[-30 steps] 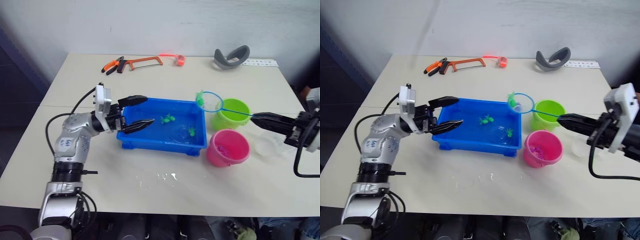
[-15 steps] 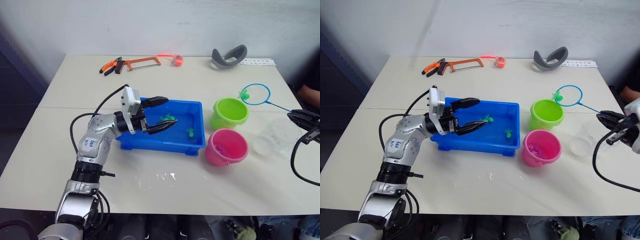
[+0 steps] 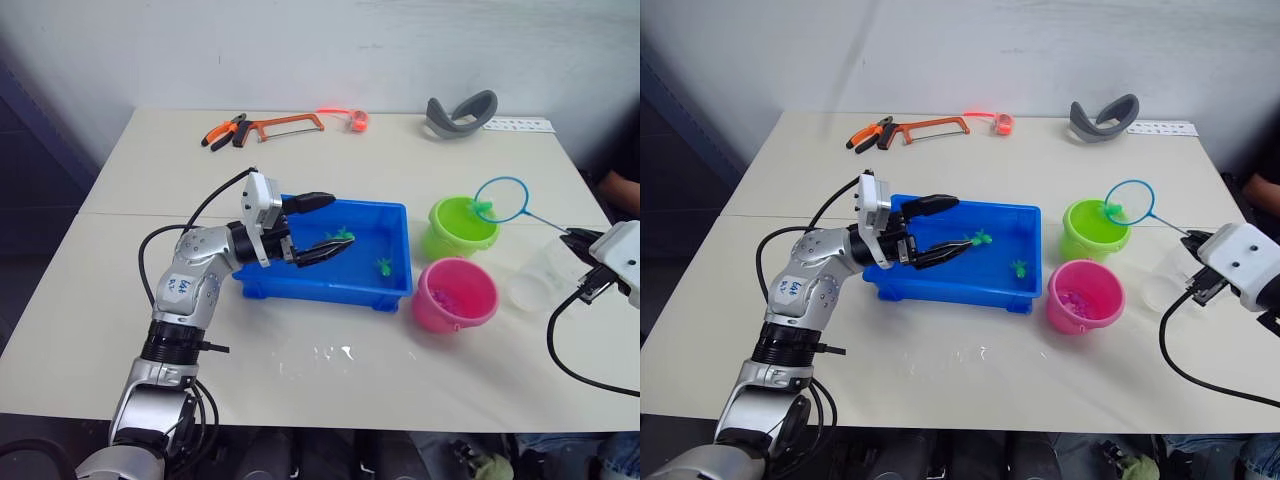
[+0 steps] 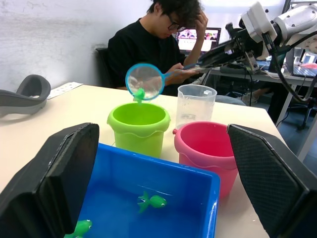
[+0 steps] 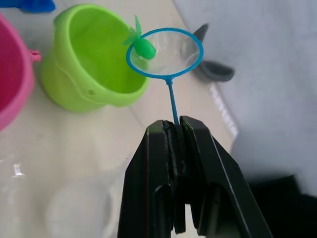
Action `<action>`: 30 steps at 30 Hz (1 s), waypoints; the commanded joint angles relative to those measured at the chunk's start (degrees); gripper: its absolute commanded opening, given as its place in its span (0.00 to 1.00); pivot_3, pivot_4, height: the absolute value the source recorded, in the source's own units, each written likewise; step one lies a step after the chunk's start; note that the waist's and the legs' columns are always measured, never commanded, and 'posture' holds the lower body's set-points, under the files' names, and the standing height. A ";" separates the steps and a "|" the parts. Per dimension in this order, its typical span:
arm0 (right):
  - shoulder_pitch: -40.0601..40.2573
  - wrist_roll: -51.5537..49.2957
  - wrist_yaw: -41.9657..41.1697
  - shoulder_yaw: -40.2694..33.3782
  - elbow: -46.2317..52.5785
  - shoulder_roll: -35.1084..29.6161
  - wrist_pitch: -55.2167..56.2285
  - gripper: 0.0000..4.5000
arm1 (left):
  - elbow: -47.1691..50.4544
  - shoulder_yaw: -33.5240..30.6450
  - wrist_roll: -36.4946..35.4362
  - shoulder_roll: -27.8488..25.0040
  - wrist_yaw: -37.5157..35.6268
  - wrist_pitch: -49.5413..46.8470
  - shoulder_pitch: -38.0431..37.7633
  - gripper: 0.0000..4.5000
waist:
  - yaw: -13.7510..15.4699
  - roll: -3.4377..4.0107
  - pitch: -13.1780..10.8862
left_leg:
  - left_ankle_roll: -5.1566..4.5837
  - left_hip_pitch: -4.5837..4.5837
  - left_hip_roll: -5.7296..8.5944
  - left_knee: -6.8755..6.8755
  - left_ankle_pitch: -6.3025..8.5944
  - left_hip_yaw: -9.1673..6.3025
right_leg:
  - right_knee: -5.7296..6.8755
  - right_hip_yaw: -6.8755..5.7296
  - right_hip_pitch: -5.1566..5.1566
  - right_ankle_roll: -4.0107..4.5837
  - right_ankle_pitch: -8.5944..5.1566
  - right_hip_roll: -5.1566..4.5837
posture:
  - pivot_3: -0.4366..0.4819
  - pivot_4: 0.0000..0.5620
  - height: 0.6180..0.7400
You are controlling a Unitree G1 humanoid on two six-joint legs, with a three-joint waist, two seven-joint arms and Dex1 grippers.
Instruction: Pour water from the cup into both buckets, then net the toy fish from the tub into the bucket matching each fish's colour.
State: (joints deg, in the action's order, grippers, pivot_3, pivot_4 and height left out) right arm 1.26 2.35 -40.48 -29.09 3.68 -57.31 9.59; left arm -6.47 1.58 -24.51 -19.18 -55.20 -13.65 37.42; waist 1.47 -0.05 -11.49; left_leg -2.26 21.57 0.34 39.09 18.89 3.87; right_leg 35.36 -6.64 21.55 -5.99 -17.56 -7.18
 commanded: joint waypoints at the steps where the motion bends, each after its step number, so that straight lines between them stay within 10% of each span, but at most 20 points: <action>1: 0.00 7.00 3.57 0.43 -2.92 -3.81 11.50 0.00 | 1.08 0.26 0.72 -1.03 -1.34 1.78 0.06 1.00 | 0.00 0.00 0.00 | 0.00 0.00 0.00 0.00 0.00 0.00 | -0.01 0.00 0.00 0.00 0.00 0.00 | 0.48 0.27 1.00; 18: -8.93 35.30 28.27 10.49 -16.23 -17.10 33.54 0.00 | -1.07 -0.49 0.45 -3.02 -4.86 3.97 0.39 1.00 | -0.24 0.02 0.00 | 0.07 -0.02 -0.04 -0.02 -0.04 0.01 | -0.02 0.05 0.00 0.02 -0.01 -0.12 | 0.48 0.27 1.00; 26: -9.43 34.21 29.47 12.94 -18.14 -18.50 34.97 0.00 | -1.25 -0.83 0.36 -3.48 -5.38 4.03 -0.19 1.00 | -0.24 0.02 0.00 | 0.07 0.00 -0.04 -0.02 -0.05 -0.01 | -0.03 0.03 -0.01 0.02 -0.01 -0.12 | 0.48 0.27 1.00; 30: -11.92 17.31 20.54 13.43 -15.89 -16.13 31.44 0.00 | -1.83 -2.12 -0.50 -4.75 -6.66 4.48 -0.67 1.00 | -0.29 0.02 0.00 | 0.07 -0.01 -0.06 -0.02 -0.05 -0.01 | -0.02 0.04 -0.01 0.02 -0.02 -0.12 | 0.48 0.27 1.00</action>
State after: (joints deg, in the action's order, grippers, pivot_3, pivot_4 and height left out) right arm -8.70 30.20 -15.33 -15.10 -14.24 -73.73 43.03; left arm -9.34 1.12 -23.57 -22.85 -60.86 -10.12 37.17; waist 1.18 -0.03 -11.49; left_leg -2.19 21.56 0.28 39.07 18.84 3.86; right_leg 35.34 -6.61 21.54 -5.96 -17.57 -7.30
